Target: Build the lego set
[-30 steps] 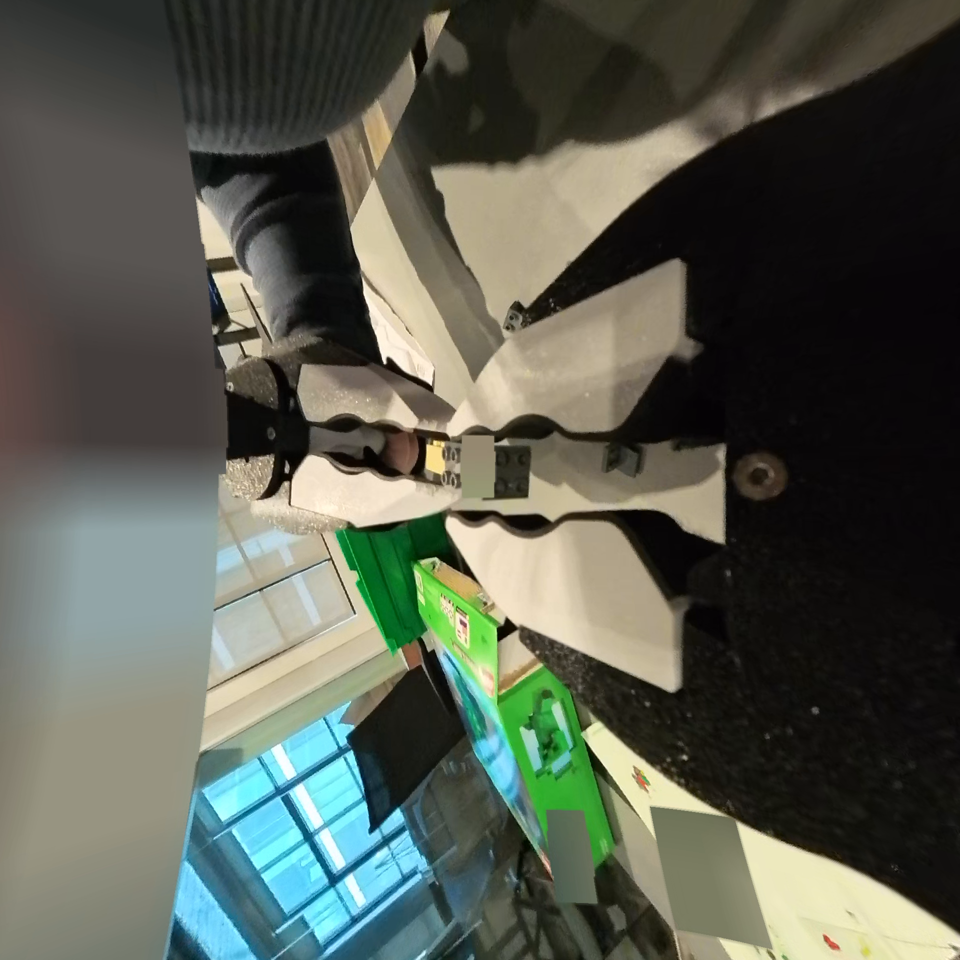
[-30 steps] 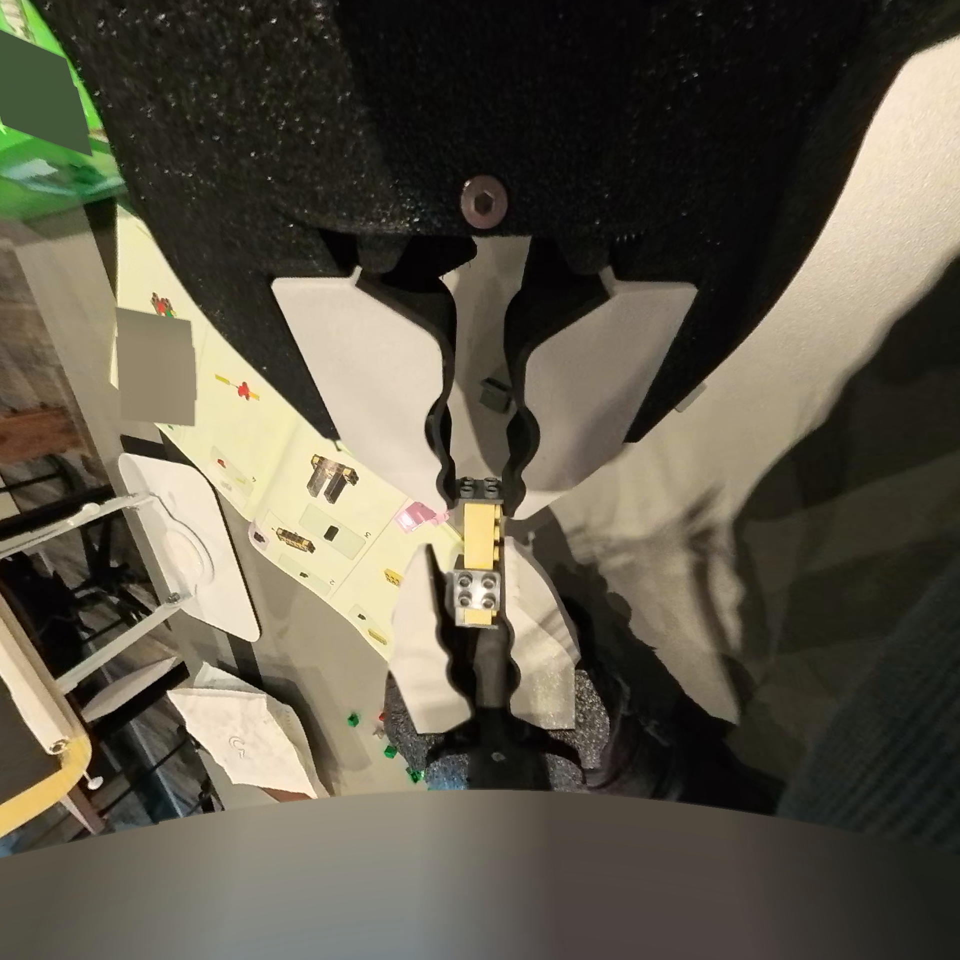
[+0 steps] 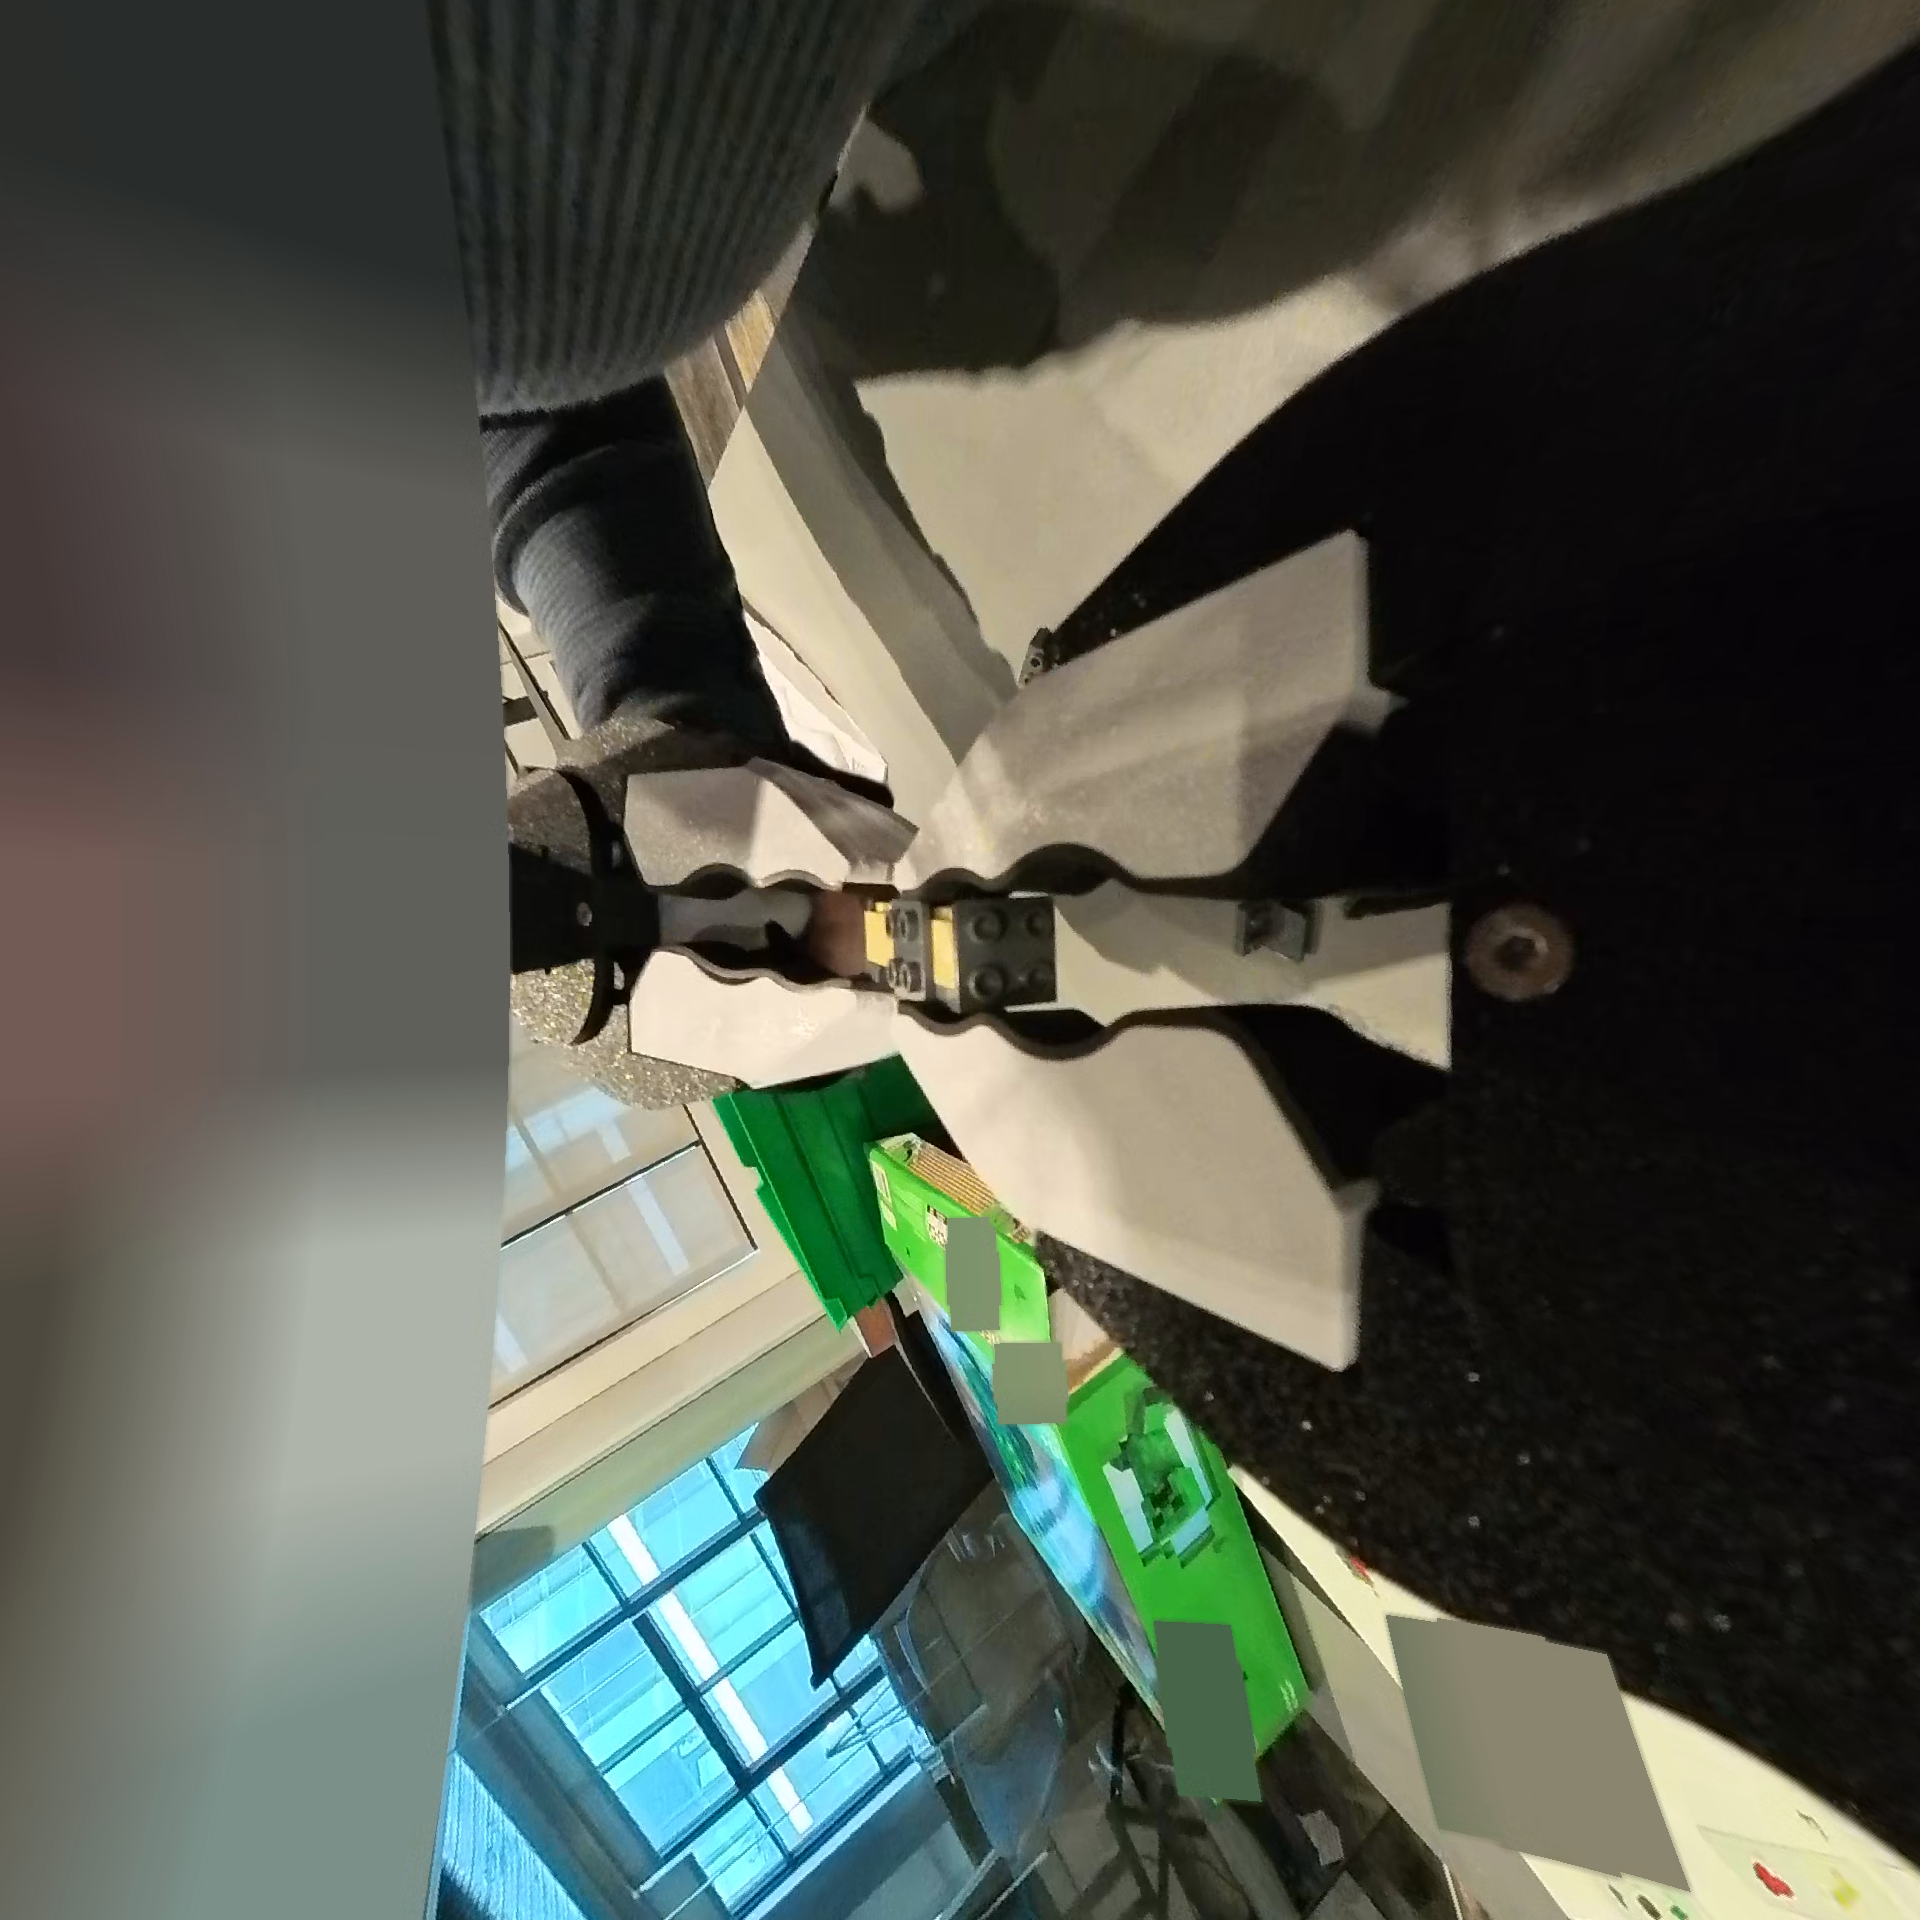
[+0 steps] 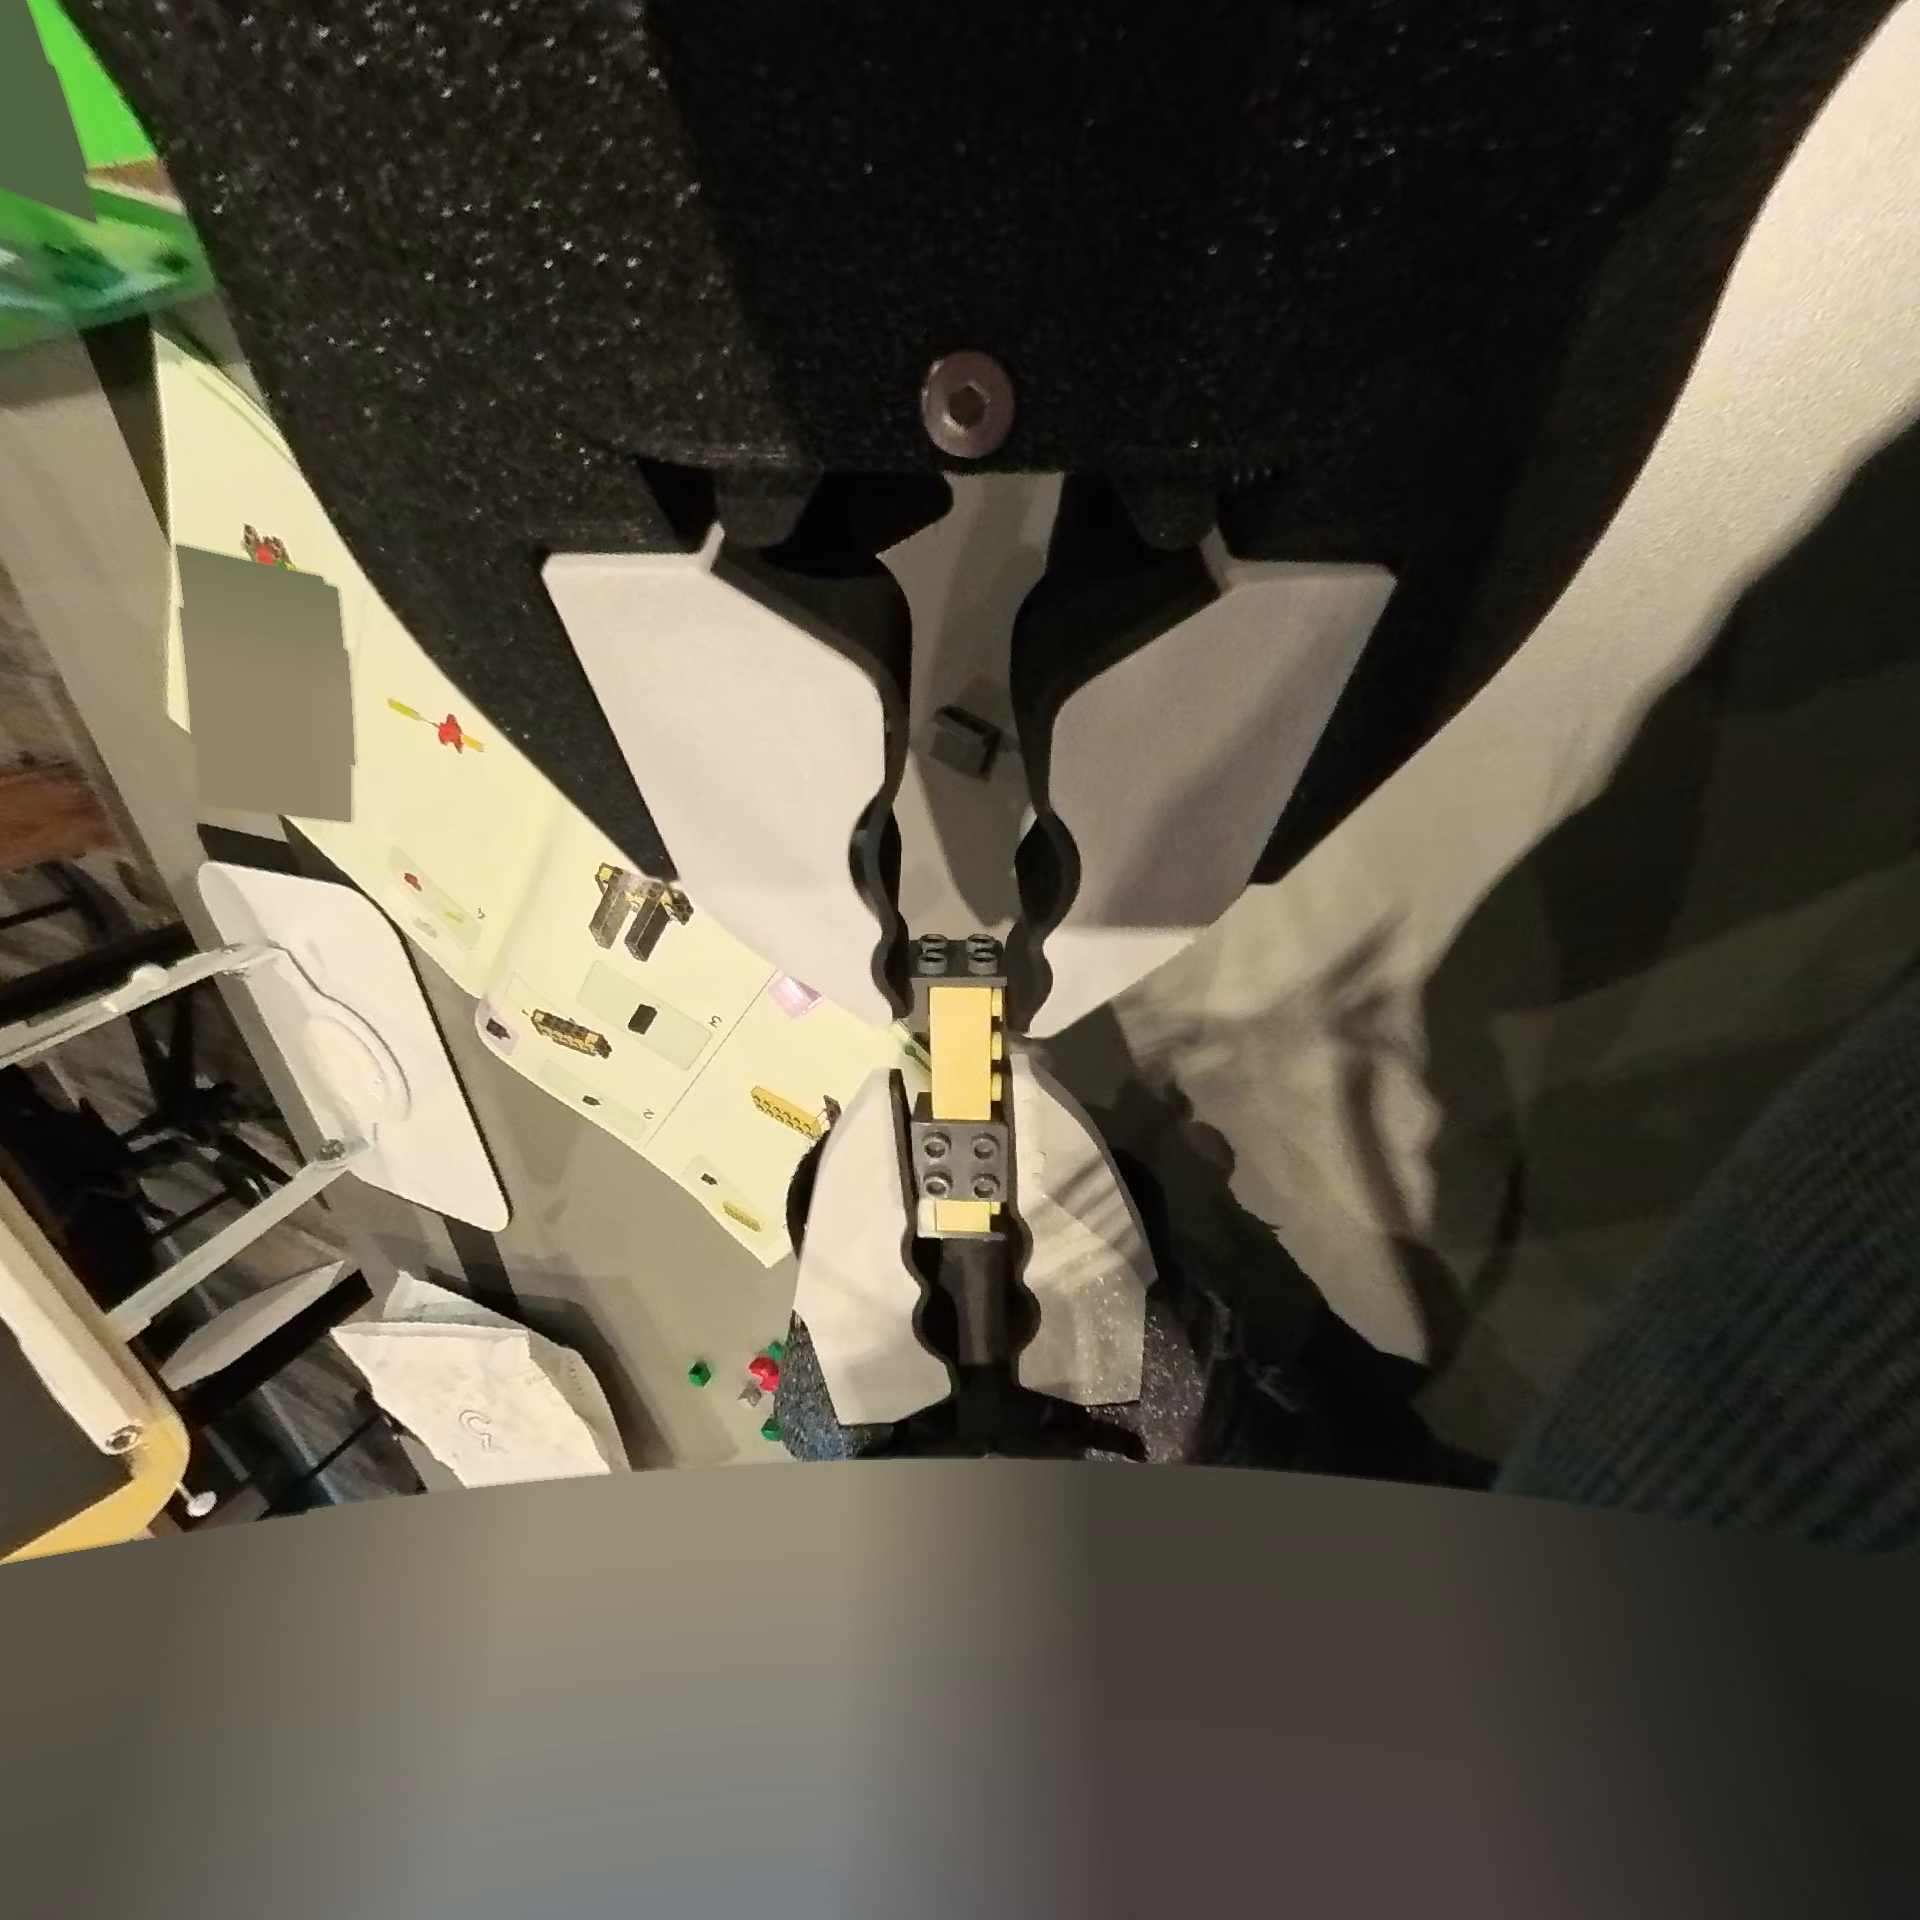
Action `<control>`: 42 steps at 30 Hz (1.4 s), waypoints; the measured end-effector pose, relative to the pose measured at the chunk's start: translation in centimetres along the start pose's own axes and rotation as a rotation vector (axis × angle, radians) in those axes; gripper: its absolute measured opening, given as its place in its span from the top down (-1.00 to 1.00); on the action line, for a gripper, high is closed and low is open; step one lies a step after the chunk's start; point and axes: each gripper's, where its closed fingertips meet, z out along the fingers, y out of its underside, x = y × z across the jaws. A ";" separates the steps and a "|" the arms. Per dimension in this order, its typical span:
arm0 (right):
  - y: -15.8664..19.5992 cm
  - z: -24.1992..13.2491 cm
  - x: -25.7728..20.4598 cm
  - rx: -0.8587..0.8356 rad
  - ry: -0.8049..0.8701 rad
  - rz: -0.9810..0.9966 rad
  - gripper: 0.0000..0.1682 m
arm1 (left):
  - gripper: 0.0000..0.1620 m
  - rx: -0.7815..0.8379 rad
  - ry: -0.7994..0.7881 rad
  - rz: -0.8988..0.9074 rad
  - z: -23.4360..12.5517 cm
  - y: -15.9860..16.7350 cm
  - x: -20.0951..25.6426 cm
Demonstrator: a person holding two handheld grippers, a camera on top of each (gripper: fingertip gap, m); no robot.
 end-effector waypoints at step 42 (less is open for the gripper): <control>4.1 -1.1 1.6 -0.141 0.073 0.211 0.76 | 0.79 -0.179 -0.124 0.075 -2.3 2.5 -2.1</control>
